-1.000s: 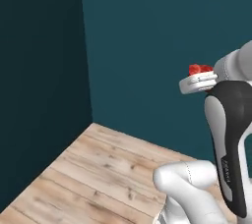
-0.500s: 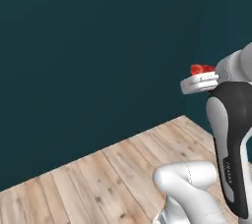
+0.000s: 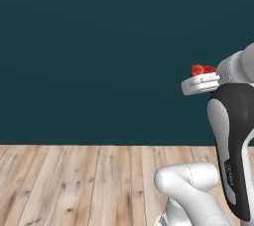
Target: Open the fridge, remove the apple, tomato, and steak, and place them on any counter.
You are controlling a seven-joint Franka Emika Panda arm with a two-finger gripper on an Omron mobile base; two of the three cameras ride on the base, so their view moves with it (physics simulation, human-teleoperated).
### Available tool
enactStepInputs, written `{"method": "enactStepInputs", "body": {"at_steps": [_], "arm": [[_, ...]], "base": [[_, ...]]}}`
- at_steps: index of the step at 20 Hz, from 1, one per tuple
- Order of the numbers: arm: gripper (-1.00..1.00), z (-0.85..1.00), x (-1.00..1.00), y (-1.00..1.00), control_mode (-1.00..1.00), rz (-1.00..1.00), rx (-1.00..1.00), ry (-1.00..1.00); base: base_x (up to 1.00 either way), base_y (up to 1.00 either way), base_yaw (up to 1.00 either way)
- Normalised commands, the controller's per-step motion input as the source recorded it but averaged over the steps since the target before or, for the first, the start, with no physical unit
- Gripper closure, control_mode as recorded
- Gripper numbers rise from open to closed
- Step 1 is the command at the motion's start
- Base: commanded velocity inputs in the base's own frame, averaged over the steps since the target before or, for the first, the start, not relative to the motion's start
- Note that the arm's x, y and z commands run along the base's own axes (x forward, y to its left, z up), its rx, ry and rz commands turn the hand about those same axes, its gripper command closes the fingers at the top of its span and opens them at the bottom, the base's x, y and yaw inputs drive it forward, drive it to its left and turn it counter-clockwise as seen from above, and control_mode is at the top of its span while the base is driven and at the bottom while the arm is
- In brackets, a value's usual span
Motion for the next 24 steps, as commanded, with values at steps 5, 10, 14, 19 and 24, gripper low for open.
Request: {"method": "enactStepInputs", "body": {"at_steps": [5, 10, 14, 19, 24], "arm": [[1.00, 0.00, 0.00, 0.00, 1.00, 0.00, 0.00, 0.00], [1.00, 0.00, 0.00, 0.00, 1.00, 0.00, 0.00, 0.00], [1.00, 0.00, 0.00, 0.00, 1.00, 0.00, 0.00, 0.00], [1.00, 0.00, 0.00, 0.00, 1.00, 0.00, 0.00, 0.00], [1.00, 0.00, 0.00, 0.00, 1.00, 0.00, 0.00, 0.00]], "base": [[-0.16, 0.53, 0.85], [-0.07, 0.38, 0.86], [-0.18, 0.11, 0.75], [-0.29, 0.08, 0.69], [-0.29, 0.30, 0.61]]}}
